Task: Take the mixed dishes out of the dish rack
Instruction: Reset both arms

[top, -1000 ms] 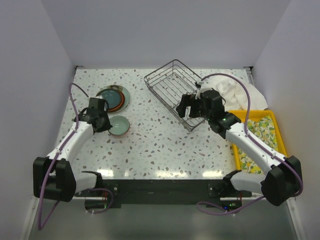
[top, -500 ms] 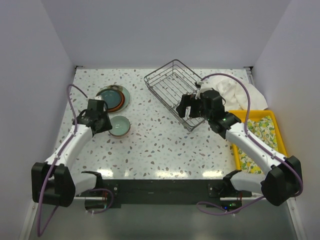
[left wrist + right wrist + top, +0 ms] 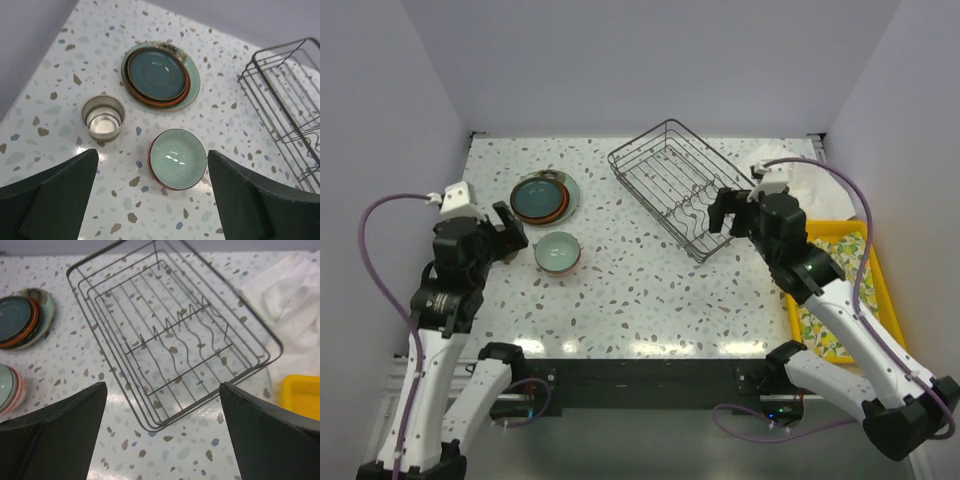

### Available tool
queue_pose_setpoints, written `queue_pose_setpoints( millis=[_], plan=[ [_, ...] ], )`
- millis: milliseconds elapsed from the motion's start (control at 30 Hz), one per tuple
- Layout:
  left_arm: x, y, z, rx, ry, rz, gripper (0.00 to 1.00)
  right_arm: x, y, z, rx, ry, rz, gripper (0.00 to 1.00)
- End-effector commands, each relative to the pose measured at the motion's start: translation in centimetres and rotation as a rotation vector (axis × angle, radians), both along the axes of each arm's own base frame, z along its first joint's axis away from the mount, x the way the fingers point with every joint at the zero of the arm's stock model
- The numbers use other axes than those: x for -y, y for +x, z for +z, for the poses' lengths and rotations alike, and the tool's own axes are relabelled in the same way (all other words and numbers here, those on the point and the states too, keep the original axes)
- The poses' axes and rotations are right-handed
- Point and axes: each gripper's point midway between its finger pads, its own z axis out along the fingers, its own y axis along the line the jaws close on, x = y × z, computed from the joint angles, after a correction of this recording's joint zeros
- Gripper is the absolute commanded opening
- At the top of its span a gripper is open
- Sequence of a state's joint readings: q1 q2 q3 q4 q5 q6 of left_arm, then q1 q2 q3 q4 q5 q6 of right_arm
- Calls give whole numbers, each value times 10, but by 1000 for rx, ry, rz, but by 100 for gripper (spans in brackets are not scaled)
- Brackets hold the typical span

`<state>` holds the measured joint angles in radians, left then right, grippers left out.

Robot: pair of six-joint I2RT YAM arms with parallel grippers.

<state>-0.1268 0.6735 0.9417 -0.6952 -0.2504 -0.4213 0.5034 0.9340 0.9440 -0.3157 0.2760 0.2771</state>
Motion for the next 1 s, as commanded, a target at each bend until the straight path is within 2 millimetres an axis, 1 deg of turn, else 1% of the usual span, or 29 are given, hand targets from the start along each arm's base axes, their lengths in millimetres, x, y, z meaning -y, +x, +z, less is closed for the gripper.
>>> queue_pose_setpoints(
  millis=[0,33,67,100,133,167,200,233,267,300,333,367,400,433,467,500,533,600,633,733,800,967],
  plan=[
    [-15,-32,43,136,54,34,99,50,-16,38,134,-47,-183,98],
    [-17,-45,55,199,53,34,100,57,-24,43,160,-38,-192,98],
    [-18,-52,61,231,62,28,100,63,-29,45,171,-46,-208,98],
    [-20,-59,67,260,82,23,100,67,-34,45,176,-47,-215,98],
    [-23,-72,76,310,84,22,100,75,-43,44,175,-51,-227,98],
    [-25,-79,80,334,104,18,100,80,-48,42,171,-52,-240,98],
    [-27,-92,87,380,109,16,100,86,-53,41,169,-56,-261,98],
    [-28,-98,87,382,121,12,100,91,-61,34,145,-64,-270,98],
    [-30,-107,93,403,136,8,100,97,-71,38,164,-38,-280,98],
    [-27,-114,97,420,140,-19,100,101,-77,38,171,-31,-286,98],
    [-26,-124,97,430,147,-39,100,104,-83,32,154,-38,-286,98],
    [-27,-134,104,454,150,-47,100,111,-94,37,179,-17,-293,98],
    [-26,-144,105,475,150,-61,100,114,-99,37,185,-19,-294,98],
    [-27,-153,102,470,154,-64,100,119,-105,32,175,-33,-301,98],
    [-29,-161,104,492,132,-52,100,124,-113,36,194,-15,-309,98],
    [-32,-174,105,527,120,-40,100,127,-117,35,193,-12,-315,98],
    [-33,-182,106,544,115,-40,100,132,-123,31,186,-16,-324,98],
    [-35,-195,108,589,99,-33,100,137,-132,30,192,10,-334,98],
    [-36,-204,109,617,94,-32,100,138,-135,26,180,8,-335,98],
    [-33,-213,111,640,98,-66,100,142,-144,19,160,28,-344,98],
    [-30,-214,110,630,96,-81,100,146,-151,15,157,37,-351,98],
    [-27,-220,107,635,79,-101,100,156,-163,20,209,82,-378,98]
  ],
)
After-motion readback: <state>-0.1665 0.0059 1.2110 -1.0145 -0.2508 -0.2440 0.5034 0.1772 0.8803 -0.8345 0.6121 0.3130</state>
